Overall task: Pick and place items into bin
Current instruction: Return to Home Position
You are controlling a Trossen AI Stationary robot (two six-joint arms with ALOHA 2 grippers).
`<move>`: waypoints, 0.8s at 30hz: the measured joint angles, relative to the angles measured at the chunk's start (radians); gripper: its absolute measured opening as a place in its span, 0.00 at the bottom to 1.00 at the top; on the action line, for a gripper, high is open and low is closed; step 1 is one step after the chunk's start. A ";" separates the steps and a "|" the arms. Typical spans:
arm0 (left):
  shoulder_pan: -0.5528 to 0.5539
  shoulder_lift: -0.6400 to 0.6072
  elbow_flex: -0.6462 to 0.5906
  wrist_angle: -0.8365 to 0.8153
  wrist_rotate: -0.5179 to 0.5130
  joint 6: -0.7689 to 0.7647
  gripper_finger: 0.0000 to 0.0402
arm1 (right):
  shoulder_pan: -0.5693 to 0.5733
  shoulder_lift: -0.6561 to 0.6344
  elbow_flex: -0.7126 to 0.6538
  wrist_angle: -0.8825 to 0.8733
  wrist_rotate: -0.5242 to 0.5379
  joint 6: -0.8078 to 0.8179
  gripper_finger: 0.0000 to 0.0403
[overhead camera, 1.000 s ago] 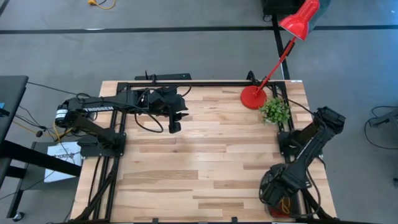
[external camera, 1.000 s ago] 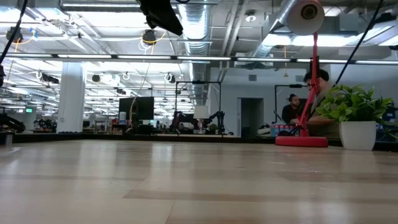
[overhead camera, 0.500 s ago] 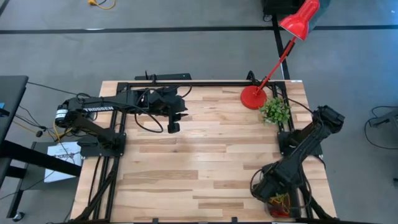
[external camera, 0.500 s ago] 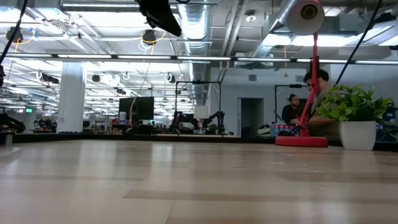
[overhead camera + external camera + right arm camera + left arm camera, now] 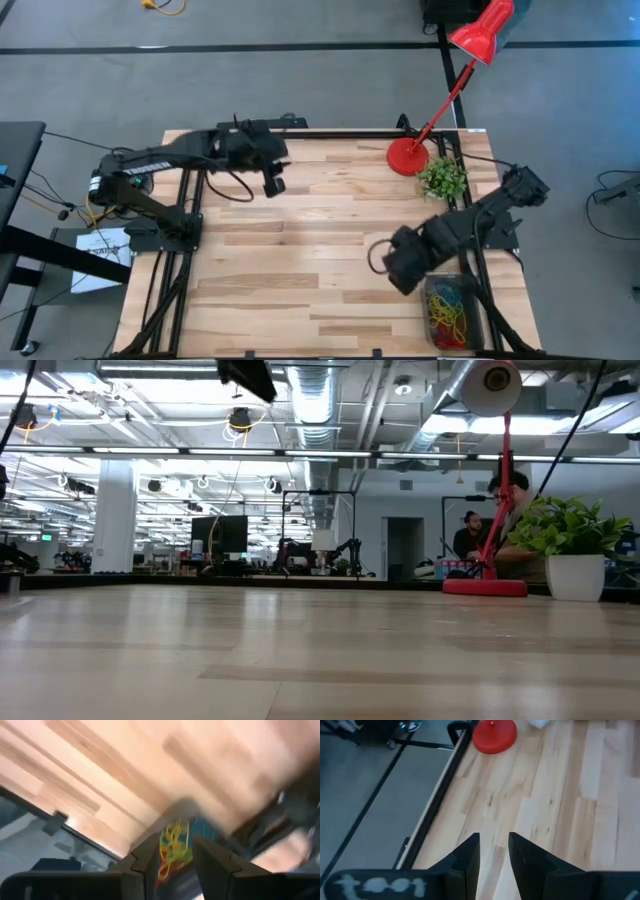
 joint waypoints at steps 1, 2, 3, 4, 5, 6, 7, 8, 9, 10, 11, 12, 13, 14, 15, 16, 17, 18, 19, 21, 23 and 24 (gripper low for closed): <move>0.005 0.000 0.040 -0.040 0.002 -0.008 0.23 | -0.016 0.000 0.018 -0.004 0.024 -0.042 0.27; 0.011 0.000 0.080 -0.082 0.002 -0.014 0.23 | -0.031 0.000 0.034 -0.002 0.058 -0.070 0.27; 0.016 0.000 0.122 -0.121 0.001 -0.020 0.23 | -0.043 0.000 0.045 -0.001 0.106 -0.090 0.27; 0.021 0.000 0.166 -0.159 0.001 -0.028 0.23 | -0.054 0.000 0.052 -0.002 0.168 -0.100 0.27; 0.026 0.000 0.207 -0.197 0.001 -0.038 0.23 | -0.062 0.000 0.057 -0.003 0.232 -0.104 0.27; 0.030 0.000 0.250 -0.236 0.001 -0.047 0.23 | -0.074 0.000 0.062 -0.002 0.286 -0.117 0.27; 0.031 0.000 0.293 -0.275 0.001 -0.053 0.23 | -0.087 0.000 0.069 -0.003 0.325 -0.141 0.27; 0.031 0.000 0.333 -0.312 0.000 -0.060 0.23 | -0.104 0.000 0.080 -0.002 0.342 -0.176 0.27; 0.031 0.000 0.377 -0.349 0.000 -0.065 0.23 | -0.125 0.000 0.097 0.001 0.344 -0.217 0.27; 0.031 0.000 0.421 -0.385 0.000 -0.068 0.23 | -0.147 0.000 0.120 0.004 0.341 -0.260 0.27; 0.031 0.000 0.462 -0.421 -0.004 -0.069 0.23 | -0.172 0.000 0.147 0.006 0.337 -0.302 0.27; 0.030 0.000 0.504 -0.451 -0.010 -0.068 0.23 | -0.194 0.000 0.178 0.010 0.335 -0.349 0.27; 0.030 0.000 0.545 -0.477 -0.024 -0.064 0.23 | -0.216 0.000 0.211 0.017 0.336 -0.403 0.27; 0.030 0.000 0.582 -0.499 -0.050 -0.055 0.23 | -0.238 0.000 0.246 0.020 0.337 -0.455 0.27; 0.030 0.000 0.618 -0.520 -0.079 -0.043 0.23 | -0.260 0.000 0.283 0.022 0.338 -0.506 0.27; 0.030 0.000 0.656 -0.544 -0.109 -0.036 0.23 | -0.282 0.000 0.322 0.022 0.339 -0.554 0.27; 0.031 0.000 0.691 -0.573 -0.136 -0.034 0.23 | -0.303 0.000 0.361 0.025 0.340 -0.596 0.27; 0.031 0.000 0.726 -0.607 -0.155 -0.035 0.23 | -0.320 0.000 0.398 0.025 0.349 -0.638 0.27; 0.031 0.000 0.760 -0.644 -0.166 -0.038 0.23 | -0.335 0.000 0.430 0.025 0.365 -0.683 0.27; 0.031 -0.007 0.816 -0.693 -0.173 -0.039 0.23 | -0.356 -0.006 0.482 0.027 0.411 -0.782 0.27; 0.034 -0.042 0.828 -0.675 -0.163 -0.038 0.23 | -0.376 -0.028 0.510 0.035 0.440 -0.877 0.27; 0.034 -0.068 0.828 -0.673 -0.149 -0.039 0.23 | -0.389 -0.045 0.517 0.048 0.438 -0.921 0.27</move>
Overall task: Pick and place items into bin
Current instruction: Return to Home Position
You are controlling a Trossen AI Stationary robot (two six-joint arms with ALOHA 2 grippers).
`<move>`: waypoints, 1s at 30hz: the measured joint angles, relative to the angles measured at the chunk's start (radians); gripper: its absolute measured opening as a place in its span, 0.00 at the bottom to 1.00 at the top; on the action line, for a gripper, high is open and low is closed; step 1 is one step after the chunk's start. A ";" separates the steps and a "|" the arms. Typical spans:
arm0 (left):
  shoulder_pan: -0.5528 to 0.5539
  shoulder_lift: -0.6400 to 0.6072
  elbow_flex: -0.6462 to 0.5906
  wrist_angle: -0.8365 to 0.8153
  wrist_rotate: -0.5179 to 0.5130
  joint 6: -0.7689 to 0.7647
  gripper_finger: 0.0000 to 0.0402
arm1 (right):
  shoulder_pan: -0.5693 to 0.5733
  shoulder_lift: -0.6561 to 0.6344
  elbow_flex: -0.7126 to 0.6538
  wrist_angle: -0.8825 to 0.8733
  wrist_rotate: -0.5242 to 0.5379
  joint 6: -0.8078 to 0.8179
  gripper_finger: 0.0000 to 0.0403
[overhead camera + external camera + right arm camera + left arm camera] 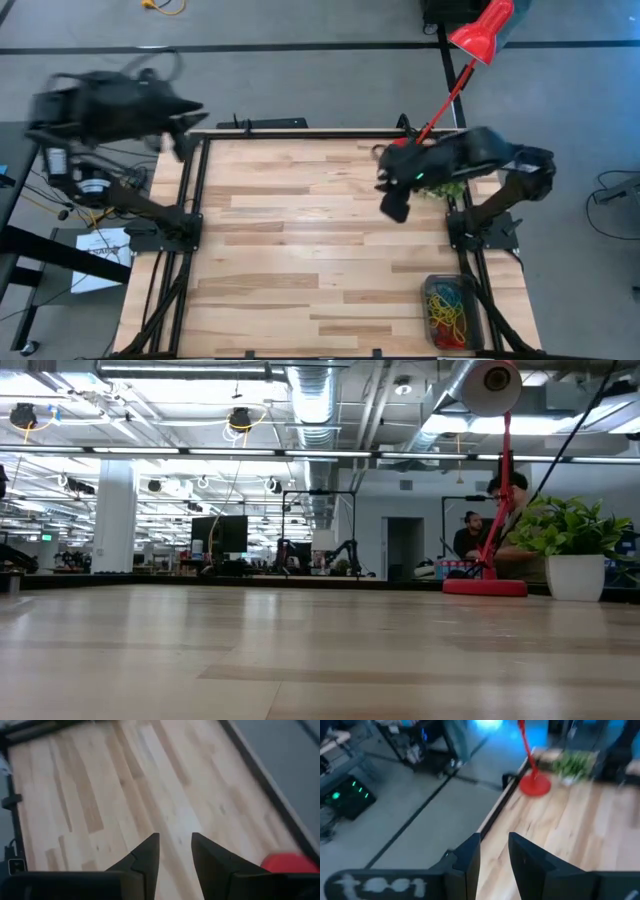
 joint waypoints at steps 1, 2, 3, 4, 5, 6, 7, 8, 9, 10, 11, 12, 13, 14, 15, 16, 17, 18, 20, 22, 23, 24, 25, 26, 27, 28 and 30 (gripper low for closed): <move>0.000 -0.024 0.003 0.005 0.006 -0.006 0.23 | -0.013 -0.020 0.001 0.008 -0.007 -0.033 0.27; 0.000 -0.045 0.005 0.003 0.007 -0.022 0.23 | -0.025 -0.039 0.001 0.011 -0.016 -0.057 0.27; 0.000 -0.073 0.004 -0.012 0.007 -0.049 0.23 | -0.038 -0.056 0.001 0.022 -0.023 -0.078 0.27; 0.000 -0.102 -0.001 -0.017 0.004 -0.078 0.23 | -0.049 -0.075 0.001 0.032 -0.025 -0.095 0.27; 0.000 -0.132 -0.012 -0.010 0.003 -0.103 0.23 | -0.057 -0.095 0.001 0.032 -0.025 -0.112 0.27; 0.000 -0.163 -0.024 -0.011 0.007 -0.121 0.23 | -0.065 -0.115 0.001 0.031 -0.025 -0.132 0.27; 0.000 -0.194 -0.035 -0.013 0.019 -0.136 0.23 | -0.073 -0.136 0.000 0.042 -0.023 -0.153 0.27; 0.000 -0.221 -0.047 -0.011 0.027 -0.153 0.23 | -0.080 -0.159 -0.008 0.065 -0.017 -0.175 0.27; 0.000 -0.248 -0.063 -0.009 0.033 -0.170 0.23 | -0.085 -0.183 -0.019 0.089 -0.013 -0.198 0.27; 0.000 -0.279 -0.083 -0.004 0.038 -0.189 0.23 | -0.090 -0.206 -0.037 0.119 -0.013 -0.222 0.27; 0.000 -0.309 -0.108 0.010 0.039 -0.205 0.23 | -0.094 -0.232 -0.064 0.158 -0.017 -0.243 0.27; 0.000 -0.335 -0.136 0.031 0.038 -0.215 0.23 | -0.097 -0.261 -0.097 0.202 -0.025 -0.257 0.27; 0.000 -0.363 -0.173 0.059 0.039 -0.219 0.23 | -0.097 -0.292 -0.137 0.240 -0.029 -0.263 0.27; 0.000 -0.390 -0.220 0.098 0.048 -0.219 0.23 | -0.097 -0.324 -0.185 0.284 -0.031 -0.262 0.27; 0.000 -0.417 -0.272 0.146 0.062 -0.219 0.23 | -0.094 -0.358 -0.241 0.337 -0.032 -0.258 0.27; 0.000 -0.442 -0.330 0.203 0.077 -0.218 0.23 | -0.090 -0.394 -0.301 0.385 -0.033 -0.248 0.27; 0.000 -0.469 -0.392 0.265 0.097 -0.214 0.23 | -0.085 -0.433 -0.367 0.433 -0.034 -0.240 0.27; 0.000 -0.493 -0.458 0.319 0.120 -0.203 0.23 | -0.080 -0.468 -0.439 0.487 -0.034 -0.235 0.27; 0.000 -0.540 -0.598 0.430 0.155 -0.176 0.23 | -0.071 -0.541 -0.585 0.603 -0.036 -0.235 0.27; -0.001 -0.580 -0.745 0.549 0.159 -0.173 0.23 | -0.063 -0.617 -0.736 0.706 -0.035 -0.251 0.27; -0.001 -0.602 -0.818 0.603 0.160 -0.184 0.23 | -0.059 -0.653 -0.812 0.784 -0.035 -0.254 0.27; -0.001 -0.619 -0.886 0.655 0.161 -0.197 0.23 | -0.055 -0.687 -0.886 0.871 -0.036 -0.253 0.27; -0.001 -0.639 -0.950 0.705 0.162 -0.212 0.23 | -0.052 -0.723 -0.962 0.946 -0.041 -0.246 0.27; -0.001 -0.660 -1.011 0.749 0.162 -0.227 0.23 | -0.051 -0.758 -1.034 1.019 -0.051 -0.240 0.27; -0.001 -0.681 -1.067 0.787 0.161 -0.244 0.23 | -0.048 -0.790 -1.100 1.094 -0.065 -0.232 0.27; -0.001 -0.702 -1.124 0.825 0.161 -0.267 0.23 | -0.046 -0.819 -1.158 1.172 -0.077 -0.223 0.27; 0.000 -0.751 -1.220 0.919 0.160 -0.317 0.23 | -0.045 -0.870 -1.262 1.278 -0.099 -0.203 0.27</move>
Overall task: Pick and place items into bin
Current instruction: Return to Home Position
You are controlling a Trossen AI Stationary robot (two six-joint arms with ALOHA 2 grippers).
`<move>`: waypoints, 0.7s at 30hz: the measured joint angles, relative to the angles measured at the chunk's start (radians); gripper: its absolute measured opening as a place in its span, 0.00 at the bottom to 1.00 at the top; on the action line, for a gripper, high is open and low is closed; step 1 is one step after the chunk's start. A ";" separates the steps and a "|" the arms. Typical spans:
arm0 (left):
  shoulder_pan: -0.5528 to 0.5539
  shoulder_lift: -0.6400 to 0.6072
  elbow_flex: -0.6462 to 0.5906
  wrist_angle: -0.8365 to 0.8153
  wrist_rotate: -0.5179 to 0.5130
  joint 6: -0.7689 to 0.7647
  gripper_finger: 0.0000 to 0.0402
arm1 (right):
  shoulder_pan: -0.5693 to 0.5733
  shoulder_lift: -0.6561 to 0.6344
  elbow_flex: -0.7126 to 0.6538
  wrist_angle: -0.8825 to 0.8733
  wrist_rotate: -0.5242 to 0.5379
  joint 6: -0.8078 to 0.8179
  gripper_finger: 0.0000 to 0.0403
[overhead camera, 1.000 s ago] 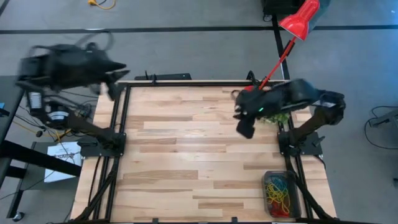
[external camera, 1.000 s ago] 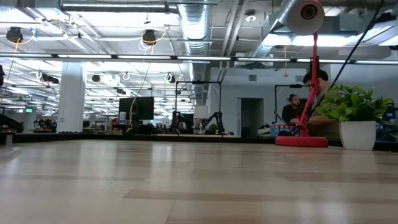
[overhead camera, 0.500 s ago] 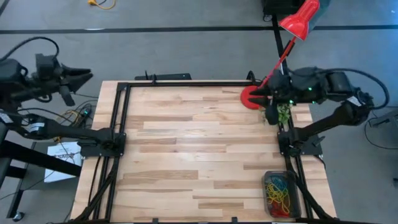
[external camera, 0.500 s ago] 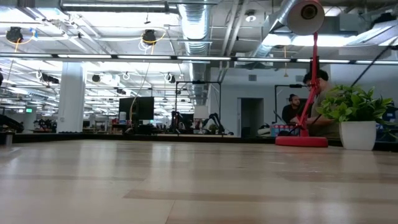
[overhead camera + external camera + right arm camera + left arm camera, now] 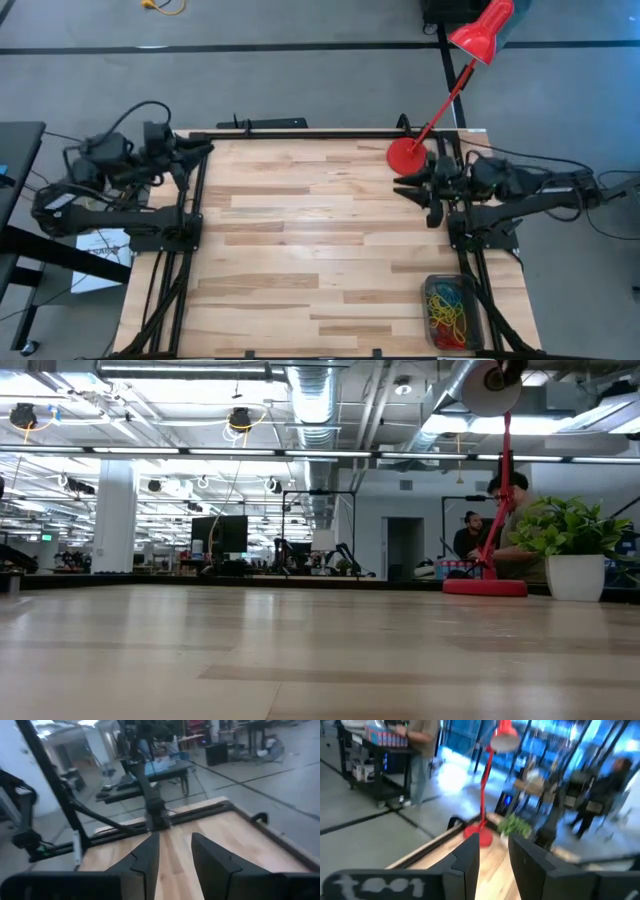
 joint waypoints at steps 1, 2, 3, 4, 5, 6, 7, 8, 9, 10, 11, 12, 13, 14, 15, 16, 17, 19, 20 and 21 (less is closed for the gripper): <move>0.000 -0.026 -0.040 0.048 -0.006 -0.018 0.23 | 0.000 -0.023 -0.041 0.028 -0.008 0.014 0.27; 0.000 -0.051 -0.071 0.082 -0.008 -0.030 0.23 | 0.000 -0.044 -0.075 0.046 -0.009 0.033 0.27; 0.000 -0.080 -0.093 0.104 -0.009 -0.036 0.23 | 0.000 -0.067 -0.102 0.052 -0.011 0.046 0.27; 0.000 -0.108 -0.105 0.114 -0.009 -0.038 0.23 | 0.000 -0.088 -0.118 0.054 -0.010 0.058 0.27; 0.000 -0.137 -0.112 0.121 -0.010 -0.038 0.23 | -0.003 -0.109 -0.133 0.063 -0.010 0.061 0.27; 0.000 -0.165 -0.114 0.121 -0.010 -0.037 0.23 | -0.004 -0.132 -0.146 0.063 -0.010 0.061 0.27; 0.000 -0.194 -0.115 0.119 -0.011 -0.038 0.23 | -0.004 -0.157 -0.157 0.058 -0.010 0.059 0.27; 0.000 -0.219 -0.116 0.120 -0.014 -0.038 0.23 | -0.004 -0.182 -0.165 0.058 -0.009 0.055 0.27; 0.000 -0.242 -0.122 0.120 -0.014 -0.040 0.23 | -0.004 -0.202 -0.170 0.062 -0.008 0.048 0.27; 0.000 -0.261 -0.132 0.112 -0.014 -0.044 0.23 | -0.004 -0.222 -0.176 0.067 -0.008 0.039 0.27; 0.000 -0.279 -0.143 0.116 -0.010 -0.048 0.23 | -0.004 -0.244 -0.184 0.069 -0.008 0.028 0.27; 0.000 -0.298 -0.154 0.119 -0.001 -0.051 0.23 | -0.004 -0.264 -0.195 0.085 -0.008 0.014 0.27; 0.000 -0.316 -0.168 0.119 0.005 -0.055 0.23 | -0.004 -0.284 -0.211 0.107 -0.008 0.005 0.27; 0.000 -0.331 -0.182 0.124 0.007 -0.058 0.23 | -0.004 -0.303 -0.231 0.133 -0.008 0.000 0.27; 0.000 -0.346 -0.202 0.132 0.007 -0.061 0.23 | -0.004 -0.322 -0.249 0.153 -0.008 -0.007 0.27; 0.000 -0.359 -0.228 0.140 0.006 -0.064 0.23 | -0.004 -0.341 -0.267 0.166 -0.008 -0.014 0.27; 0.000 -0.372 -0.256 0.159 0.007 -0.066 0.23 | -0.004 -0.357 -0.285 0.182 -0.008 -0.015 0.27; 0.000 -0.398 -0.316 0.219 0.014 -0.067 0.23 | -0.004 -0.393 -0.317 0.198 -0.007 -0.016 0.27; 0.000 -0.410 -0.347 0.248 0.017 -0.067 0.23 | -0.004 -0.409 -0.329 0.198 -0.007 -0.016 0.27; 0.000 -0.422 -0.376 0.271 0.017 -0.067 0.23 | -0.004 -0.422 -0.338 0.204 -0.006 -0.017 0.27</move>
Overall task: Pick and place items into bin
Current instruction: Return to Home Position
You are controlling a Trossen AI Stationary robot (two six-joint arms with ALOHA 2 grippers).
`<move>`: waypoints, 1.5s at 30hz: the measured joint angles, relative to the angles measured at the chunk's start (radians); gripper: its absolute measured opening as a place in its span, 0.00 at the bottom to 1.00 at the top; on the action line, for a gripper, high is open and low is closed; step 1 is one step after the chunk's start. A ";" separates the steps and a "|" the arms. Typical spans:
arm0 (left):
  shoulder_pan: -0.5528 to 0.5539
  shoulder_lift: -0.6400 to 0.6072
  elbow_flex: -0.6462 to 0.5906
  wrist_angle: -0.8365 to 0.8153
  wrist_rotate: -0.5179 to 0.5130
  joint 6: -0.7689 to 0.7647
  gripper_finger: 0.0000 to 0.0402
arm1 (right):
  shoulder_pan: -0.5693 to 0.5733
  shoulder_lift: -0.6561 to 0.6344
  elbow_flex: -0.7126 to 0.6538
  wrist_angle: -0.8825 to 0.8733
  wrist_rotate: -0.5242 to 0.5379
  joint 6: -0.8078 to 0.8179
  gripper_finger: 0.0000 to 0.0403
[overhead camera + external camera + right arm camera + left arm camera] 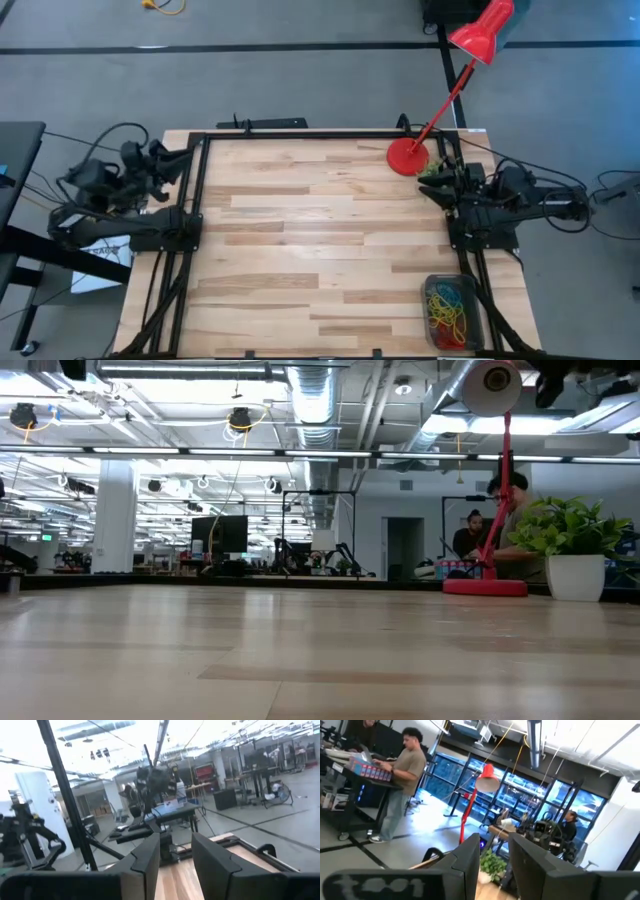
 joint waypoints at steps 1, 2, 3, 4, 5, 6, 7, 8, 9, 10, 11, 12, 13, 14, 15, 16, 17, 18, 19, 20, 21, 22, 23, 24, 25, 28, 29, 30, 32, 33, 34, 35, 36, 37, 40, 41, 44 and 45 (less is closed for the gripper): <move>0.000 -0.012 -0.030 0.015 0.001 0.000 0.23 | 0.000 -0.015 -0.011 0.001 0.000 0.000 0.27; 0.000 -0.023 -0.058 0.031 0.001 0.000 0.23 | 0.000 -0.031 -0.023 -0.001 -0.001 0.000 0.27; 0.000 -0.036 -0.083 0.050 0.002 -0.002 0.23 | 0.000 -0.046 -0.035 -0.001 -0.001 0.000 0.27; 0.000 -0.050 -0.105 0.064 0.003 -0.009 0.23 | 0.000 -0.062 -0.047 0.002 -0.001 0.000 0.27; 0.000 -0.062 -0.127 0.080 0.002 -0.016 0.23 | 0.000 -0.078 -0.058 0.005 -0.001 0.001 0.27; 0.000 -0.076 -0.146 0.098 0.002 -0.022 0.23 | 0.000 -0.092 -0.067 0.007 -0.001 0.001 0.27; 0.000 -0.089 -0.165 0.108 0.002 -0.028 0.23 | 0.000 -0.108 -0.075 0.006 -0.001 0.001 0.27; 0.000 -0.101 -0.183 0.113 0.002 -0.037 0.23 | 0.000 -0.121 -0.084 0.007 -0.001 0.001 0.27; 0.000 -0.113 -0.201 0.125 0.002 -0.042 0.23 | 0.000 -0.134 -0.091 0.011 -0.001 0.001 0.27; 0.000 -0.127 -0.219 0.137 0.004 -0.044 0.23 | 0.000 -0.149 -0.100 0.011 -0.002 0.001 0.27; 0.000 -0.131 -0.238 0.152 0.009 -0.044 0.23 | 0.000 -0.163 -0.108 0.010 -0.001 0.001 0.27; 0.000 -0.129 -0.251 0.173 0.024 -0.041 0.23 | 0.000 -0.173 -0.116 0.013 -0.001 0.001 0.27; 0.000 -0.127 -0.264 0.179 0.033 -0.037 0.23 | 0.000 -0.187 -0.124 0.011 -0.001 0.001 0.27; 0.000 -0.125 -0.279 0.197 0.040 -0.031 0.23 | 0.000 -0.198 -0.132 0.007 -0.001 0.001 0.27; 0.000 -0.122 -0.295 0.231 0.046 -0.025 0.23 | 0.000 -0.206 -0.136 0.006 -0.001 0.001 0.27; 0.000 -0.122 -0.312 0.255 0.053 -0.021 0.23 | 0.000 -0.216 -0.141 0.006 -0.001 0.000 0.27; 0.000 -0.125 -0.331 0.269 0.060 -0.015 0.23 | 0.000 -0.225 -0.147 0.006 0.000 0.000 0.27; 0.000 -0.127 -0.350 0.284 0.071 -0.006 0.23 | 0.000 -0.232 -0.152 0.006 0.001 0.000 0.27; 0.000 -0.127 -0.368 0.303 0.084 0.009 0.23 | 0.000 -0.241 -0.159 0.006 0.003 0.000 0.27; 0.000 -0.127 -0.384 0.327 0.100 0.024 0.23 | 0.000 -0.243 -0.167 0.007 0.003 0.001 0.27; 0.000 -0.127 -0.398 0.348 0.113 0.034 0.23 | 0.000 -0.243 -0.174 0.008 0.003 0.002 0.27; 0.000 -0.127 -0.416 0.374 0.120 0.037 0.23 | 0.000 -0.243 -0.182 0.004 0.003 0.004 0.27; 0.000 -0.127 -0.437 0.401 0.126 0.037 0.23 | 0.000 -0.242 -0.187 0.004 0.005 0.011 0.27; 0.000 -0.127 -0.459 0.425 0.129 0.037 0.23 | 0.000 -0.241 -0.194 0.009 0.011 0.022 0.27; 0.000 -0.127 -0.478 0.444 0.131 0.037 0.23 | 0.000 -0.241 -0.202 0.011 0.023 0.035 0.27; 0.000 -0.127 -0.534 0.528 0.132 0.035 0.23 | 0.000 -0.241 -0.228 0.005 0.036 0.057 0.27; 0.000 -0.127 -0.555 0.548 0.132 0.034 0.23 | 0.000 -0.241 -0.234 0.009 0.043 0.060 0.27; 0.000 -0.127 -0.576 0.565 0.132 0.033 0.23 | 0.000 -0.241 -0.241 0.014 0.053 0.061 0.27; 0.000 -0.126 -0.614 0.604 0.132 0.029 0.23 | 0.000 -0.241 -0.258 0.014 0.077 0.063 0.27; 0.000 -0.126 -0.629 0.621 0.132 0.021 0.23 | 0.000 -0.241 -0.267 0.012 0.087 0.062 0.27; 0.000 -0.127 -0.646 0.637 0.132 0.013 0.23 | 0.000 -0.241 -0.274 0.013 0.101 0.063 0.27; 0.000 -0.127 -0.661 0.647 0.132 0.004 0.23 | 0.000 -0.241 -0.280 0.012 0.112 0.065 0.27; 0.000 -0.127 -0.677 0.655 0.132 -0.004 0.23 | 0.000 -0.241 -0.281 0.004 0.127 0.075 0.27; 0.000 -0.126 -0.688 0.657 0.132 -0.012 0.23 | 0.000 -0.240 -0.282 0.001 0.141 0.079 0.27; 0.000 -0.127 -0.720 0.680 0.132 -0.024 0.23 | 0.000 -0.237 -0.282 -0.003 0.160 0.080 0.27; 0.000 -0.127 -0.730 0.687 0.131 -0.029 0.23 | 0.000 -0.237 -0.282 -0.003 0.160 0.078 0.27; 0.000 -0.127 -0.731 0.671 0.123 -0.033 0.23 | 0.000 -0.237 -0.282 -0.026 0.160 0.076 0.27; 0.000 -0.127 -0.731 0.655 0.122 -0.032 0.23 | 0.000 -0.237 -0.282 -0.044 0.161 0.078 0.27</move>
